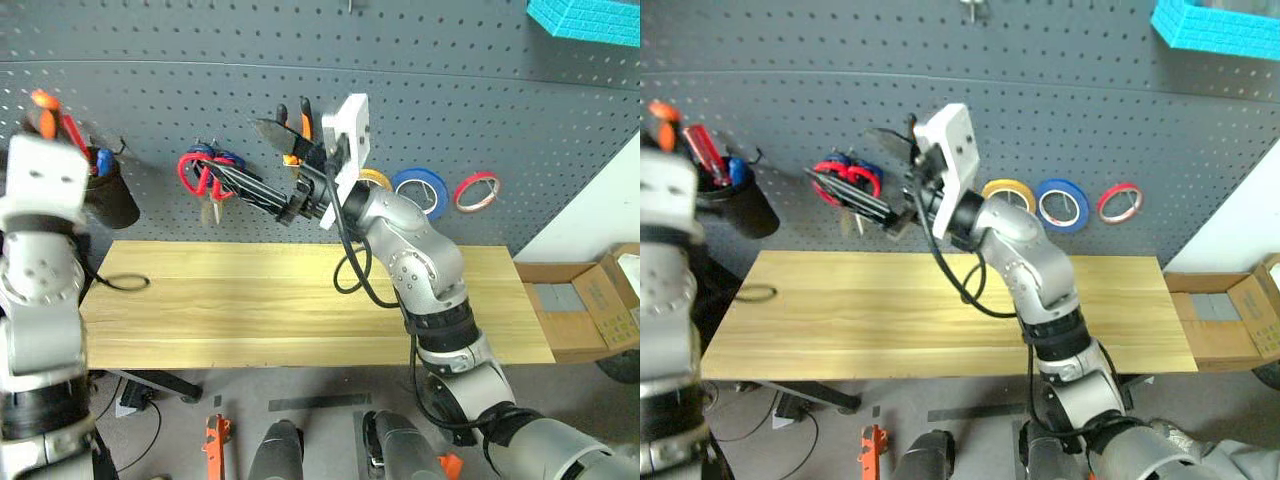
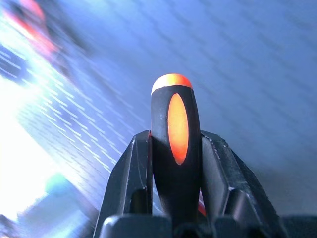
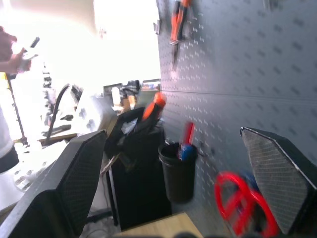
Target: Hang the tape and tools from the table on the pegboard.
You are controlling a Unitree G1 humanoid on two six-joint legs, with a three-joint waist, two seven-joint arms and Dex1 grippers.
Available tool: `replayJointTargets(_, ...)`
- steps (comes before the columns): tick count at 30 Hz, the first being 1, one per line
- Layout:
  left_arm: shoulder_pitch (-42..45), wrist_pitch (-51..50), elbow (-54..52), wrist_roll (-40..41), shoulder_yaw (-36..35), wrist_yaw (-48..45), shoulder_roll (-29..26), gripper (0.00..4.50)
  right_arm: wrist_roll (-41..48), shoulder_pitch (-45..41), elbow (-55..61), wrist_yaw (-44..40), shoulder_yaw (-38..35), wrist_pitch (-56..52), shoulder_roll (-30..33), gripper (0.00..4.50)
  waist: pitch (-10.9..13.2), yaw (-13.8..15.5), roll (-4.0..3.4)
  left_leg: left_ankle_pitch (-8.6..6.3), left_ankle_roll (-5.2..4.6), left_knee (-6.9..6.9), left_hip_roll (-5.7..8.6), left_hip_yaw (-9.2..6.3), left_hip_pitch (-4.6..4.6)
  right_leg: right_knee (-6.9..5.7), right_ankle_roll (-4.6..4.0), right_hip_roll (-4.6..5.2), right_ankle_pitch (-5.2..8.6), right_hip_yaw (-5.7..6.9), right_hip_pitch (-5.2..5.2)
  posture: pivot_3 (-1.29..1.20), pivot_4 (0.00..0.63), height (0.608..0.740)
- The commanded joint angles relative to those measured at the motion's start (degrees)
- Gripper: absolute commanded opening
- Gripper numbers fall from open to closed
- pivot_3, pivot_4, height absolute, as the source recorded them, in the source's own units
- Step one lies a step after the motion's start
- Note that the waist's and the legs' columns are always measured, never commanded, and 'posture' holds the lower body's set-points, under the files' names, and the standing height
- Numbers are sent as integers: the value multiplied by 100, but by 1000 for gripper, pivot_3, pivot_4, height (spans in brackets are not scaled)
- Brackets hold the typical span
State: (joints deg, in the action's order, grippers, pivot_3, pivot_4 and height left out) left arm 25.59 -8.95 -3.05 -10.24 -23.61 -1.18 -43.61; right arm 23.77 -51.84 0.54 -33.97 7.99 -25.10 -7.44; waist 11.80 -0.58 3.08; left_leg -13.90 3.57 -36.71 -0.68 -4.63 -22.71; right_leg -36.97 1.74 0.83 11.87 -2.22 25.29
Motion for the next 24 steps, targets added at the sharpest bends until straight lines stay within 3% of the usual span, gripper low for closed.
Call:
replayJointTargets(1, 959, 556, 1382, 138, -6, 69, -368, 940, -84, -160, -178, 5, 182, 392, -284, 4500, -11, 32, 1, 0, -1, -1, 0, 0, 3, -1, 1, -1, 0, 0, -2, 103, 102, 740)
replayJointTargets(8, 3235, 1806, 4686, 550, 518, -665, -431, 940, -391, 85, -241, 35, 582, 541, -77, 4500, -8, 77, 0, 1, -2, -11, 0, -7, -13, -9, 0, -4, -1, 8, 5, 65, 155, 740)
replayJointTargets(12, 4377, 2563, 6265, 350, 902, -693, -420, 940, -474, 253, -68, 119, 678, 402, 0, 4500, 12, 43, -5, -1, -6, -13, 2, -8, -16, -9, 1, -2, -2, 9, 6, 42, 184, 740)
replayJointTargets(17, 4872, 2851, 7120, 439, 984, -588, -371, 940, -560, 385, 146, 213, 698, 229, 114, 4500, 45, -41, -24, -2, -7, -13, 0, -7, -20, -15, 1, -3, -2, 7, 13, 7, 220, 740)
replayJointTargets(24, 4777, 2979, 7253, 594, 946, -533, -285, 940, -582, 595, 449, 277, 685, -79, 315, 4500, 105, -55, -49, 4, -17, -28, 2, -17, -14, -29, 4, -4, 1, 9, 2, -1, 239, 740)
